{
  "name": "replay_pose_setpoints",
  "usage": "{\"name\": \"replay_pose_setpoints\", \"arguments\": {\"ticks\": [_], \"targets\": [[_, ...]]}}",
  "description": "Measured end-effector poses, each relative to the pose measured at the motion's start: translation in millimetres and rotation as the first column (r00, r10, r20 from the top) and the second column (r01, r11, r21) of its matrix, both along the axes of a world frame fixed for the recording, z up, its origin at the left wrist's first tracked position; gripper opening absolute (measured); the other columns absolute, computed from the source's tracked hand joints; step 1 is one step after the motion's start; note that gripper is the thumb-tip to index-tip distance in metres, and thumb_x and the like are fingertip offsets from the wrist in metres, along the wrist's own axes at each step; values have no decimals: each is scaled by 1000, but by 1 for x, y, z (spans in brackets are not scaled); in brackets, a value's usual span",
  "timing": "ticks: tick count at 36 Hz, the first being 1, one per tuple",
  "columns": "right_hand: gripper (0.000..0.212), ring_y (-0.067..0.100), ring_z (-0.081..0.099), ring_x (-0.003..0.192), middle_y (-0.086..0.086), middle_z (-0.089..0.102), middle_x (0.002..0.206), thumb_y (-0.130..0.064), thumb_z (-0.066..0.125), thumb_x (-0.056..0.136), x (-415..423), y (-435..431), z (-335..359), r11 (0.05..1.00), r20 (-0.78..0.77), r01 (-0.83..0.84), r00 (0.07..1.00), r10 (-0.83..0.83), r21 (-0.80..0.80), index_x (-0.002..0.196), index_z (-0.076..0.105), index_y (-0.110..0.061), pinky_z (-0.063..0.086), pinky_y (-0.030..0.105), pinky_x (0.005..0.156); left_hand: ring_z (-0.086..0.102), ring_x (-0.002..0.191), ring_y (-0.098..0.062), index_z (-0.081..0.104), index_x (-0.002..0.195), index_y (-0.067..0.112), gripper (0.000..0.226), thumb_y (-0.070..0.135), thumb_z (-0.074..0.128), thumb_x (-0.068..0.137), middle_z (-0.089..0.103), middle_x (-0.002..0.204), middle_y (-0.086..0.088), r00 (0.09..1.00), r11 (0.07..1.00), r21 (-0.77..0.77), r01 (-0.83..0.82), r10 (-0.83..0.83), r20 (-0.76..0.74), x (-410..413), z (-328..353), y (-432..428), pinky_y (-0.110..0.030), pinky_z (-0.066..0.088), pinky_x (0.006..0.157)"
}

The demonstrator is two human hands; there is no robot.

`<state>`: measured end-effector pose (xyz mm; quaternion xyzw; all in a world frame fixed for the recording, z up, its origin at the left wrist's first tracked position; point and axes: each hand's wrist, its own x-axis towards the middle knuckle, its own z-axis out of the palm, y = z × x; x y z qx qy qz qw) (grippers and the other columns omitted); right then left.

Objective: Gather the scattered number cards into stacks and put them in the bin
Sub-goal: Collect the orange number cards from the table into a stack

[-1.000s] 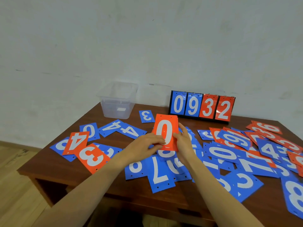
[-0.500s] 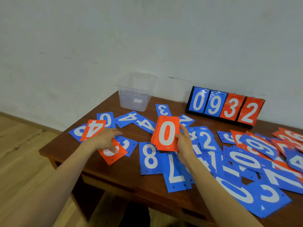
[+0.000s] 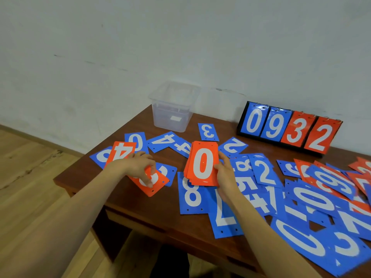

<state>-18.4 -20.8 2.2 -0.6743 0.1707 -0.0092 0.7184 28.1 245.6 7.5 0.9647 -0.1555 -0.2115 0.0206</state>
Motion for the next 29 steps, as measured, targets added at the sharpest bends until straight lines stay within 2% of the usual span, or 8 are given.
{"name": "replay_pose_setpoints", "arguments": {"ticks": [4, 8, 13, 17, 20, 23, 26, 29], "targets": [[39, 27, 61, 108, 6, 54, 128, -15, 40, 100, 0, 3, -1, 1000, -5, -5, 1000, 5, -12, 137, 39, -29, 55, 49, 86, 15, 141, -23, 41, 126, 37, 61, 54, 69, 75, 26, 149, 3, 999, 998, -53, -13, 15, 41, -1, -5, -3, -46, 14, 113], [39, 26, 62, 106, 5, 55, 125, -14, 40, 100, -1, 1, -2, 1000, -4, -3, 1000, 3, -11, 137, 39, -28, 55, 48, 85, 8, 143, -25, 32, 137, 35, 72, 57, 66, 77, 20, 152, 1, 998, 1000, -25, -17, 19, 61, -4, -5, -11, -48, 11, 115], [38, 22, 63, 93, 0, 58, 108, -14, 41, 100, -3, -3, -1, 1000, 6, -9, 1000, 9, 13, 135, 39, -27, 57, 43, 78, 7, 142, -28, 38, 131, 29, 66, 59, 64, 77, 20, 151, -2, 999, 1000, 1, -16, 16, 52, -3, -3, -18, -48, 11, 115], [39, 26, 63, 104, 3, 57, 120, -15, 42, 100, -6, -6, -1, 1000, -4, -1, 1000, 1, 18, 137, 39, -28, 57, 44, 80, 14, 140, -28, 44, 121, 20, 67, 65, 62, 74, 24, 148, -5, 999, 998, 36, -48, 47, 16, -1, -1, -23, -47, 15, 115], [40, 26, 63, 103, 4, 56, 121, -13, 41, 100, -9, -9, 1, 1000, 4, 0, 1000, -1, 31, 137, 39, -27, 57, 42, 77, 13, 140, -29, 48, 117, 19, 64, 66, 60, 75, 23, 149, -6, 998, 996, 60, -64, 64, 11, -2, 0, -27, -48, 16, 114], [40, 23, 62, 98, 5, 56, 121, -12, 41, 100, -12, -11, 3, 1000, 20, 4, 1000, -5, 30, 137, 39, -26, 56, 39, 74, 24, 134, -28, 45, 122, 19, 70, 66, 63, 73, 30, 142, -8, 994, 995, 27, -91, 89, 61, -5, -1, -30, -45, 23, 112], [38, 18, 63, 86, 3, 56, 113, -13, 42, 100, -15, -13, 6, 999, 28, 0, 1000, -1, 33, 136, 39, -25, 56, 37, 71, 25, 133, -30, 41, 128, 21, 75, 67, 62, 73, 30, 141, -9, 991, 995, 28, -100, 97, 97, -8, -1, -32, -45, 23, 112], [38, 21, 62, 92, 4, 56, 117, -13, 41, 100, -19, -13, 8, 999, 29, -6, 1000, 5, 38, 136, 39, -25, 56, 40, 75, 23, 135, -31, 40, 131, 19, 78, 68, 60, 74, 27, 143, -11, 990, 992, 58, -111, 105, 97, -10, -1, -34, -47, 22, 112]]}}
